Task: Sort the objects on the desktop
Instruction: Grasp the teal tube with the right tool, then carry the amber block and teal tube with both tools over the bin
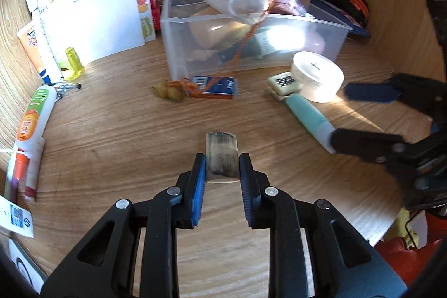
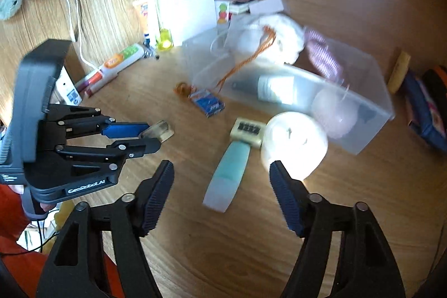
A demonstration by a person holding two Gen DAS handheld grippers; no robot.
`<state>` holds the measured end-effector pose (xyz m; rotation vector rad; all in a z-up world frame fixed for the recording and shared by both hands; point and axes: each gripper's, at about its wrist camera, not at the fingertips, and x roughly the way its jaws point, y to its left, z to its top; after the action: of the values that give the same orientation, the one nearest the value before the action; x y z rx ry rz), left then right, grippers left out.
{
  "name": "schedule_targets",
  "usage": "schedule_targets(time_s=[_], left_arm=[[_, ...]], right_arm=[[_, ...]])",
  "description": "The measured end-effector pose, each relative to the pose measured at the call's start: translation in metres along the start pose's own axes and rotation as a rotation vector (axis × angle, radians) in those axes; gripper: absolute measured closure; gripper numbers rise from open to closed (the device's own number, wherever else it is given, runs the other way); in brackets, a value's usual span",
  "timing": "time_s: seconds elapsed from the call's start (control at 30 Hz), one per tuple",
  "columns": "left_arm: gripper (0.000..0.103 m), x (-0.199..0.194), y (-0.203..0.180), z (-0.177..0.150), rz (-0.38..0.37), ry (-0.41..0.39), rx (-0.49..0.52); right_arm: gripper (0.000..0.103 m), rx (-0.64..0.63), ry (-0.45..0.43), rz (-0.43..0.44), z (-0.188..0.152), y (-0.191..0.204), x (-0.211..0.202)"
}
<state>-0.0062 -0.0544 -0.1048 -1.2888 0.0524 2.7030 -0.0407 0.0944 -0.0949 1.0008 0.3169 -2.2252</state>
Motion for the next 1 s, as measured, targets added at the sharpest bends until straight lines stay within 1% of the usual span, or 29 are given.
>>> schedule_targets(time_s=[0.13, 0.2, 0.3, 0.37, 0.47, 0.53, 0.57, 0.6, 0.73, 0.9, 1.0], left_arm=[[0.08, -0.001, -0.005, 0.0, -0.05, -0.003, -0.017], [0.08, 0.0, -0.01, 0.0, -0.062, -0.008, -0.015], [0.08, 0.001, -0.016, 0.001, -0.084, -0.011, -0.012], [0.08, 0.002, -0.021, 0.002, -0.09, -0.012, -0.009], [0.08, 0.004, -0.021, 0.005, -0.13, -0.003, -0.025], [0.08, 0.005, -0.018, 0.008, -0.167, 0.002, -0.051], [0.08, 0.005, -0.017, 0.009, -0.168, -0.001, -0.06], [0.08, 0.005, -0.017, 0.01, -0.165, -0.005, -0.064], [0.08, 0.001, -0.016, 0.011, -0.165, -0.02, -0.073], [0.08, -0.009, -0.016, 0.016, -0.148, -0.054, -0.064], [0.08, -0.017, -0.018, 0.022, -0.131, -0.088, -0.058]], right_arm=[[0.051, 0.005, 0.04, 0.012, -0.006, -0.001, 0.01], [0.059, 0.009, 0.059, 0.007, -0.006, -0.002, 0.016], [0.066, 0.017, 0.078, 0.006, -0.006, -0.005, 0.025], [0.069, 0.014, 0.084, 0.002, -0.005, -0.005, 0.029], [0.07, -0.021, 0.085, 0.006, -0.004, -0.001, 0.031], [0.074, -0.061, 0.083, -0.011, -0.003, 0.005, 0.033], [0.08, -0.081, 0.078, -0.011, -0.003, 0.008, 0.034], [0.08, -0.088, 0.082, 0.002, -0.002, 0.009, 0.034], [0.08, -0.088, 0.08, -0.005, -0.001, 0.011, 0.035], [0.08, -0.071, 0.03, 0.004, 0.002, 0.01, 0.022], [0.08, -0.061, -0.008, -0.008, 0.007, 0.008, 0.009]])
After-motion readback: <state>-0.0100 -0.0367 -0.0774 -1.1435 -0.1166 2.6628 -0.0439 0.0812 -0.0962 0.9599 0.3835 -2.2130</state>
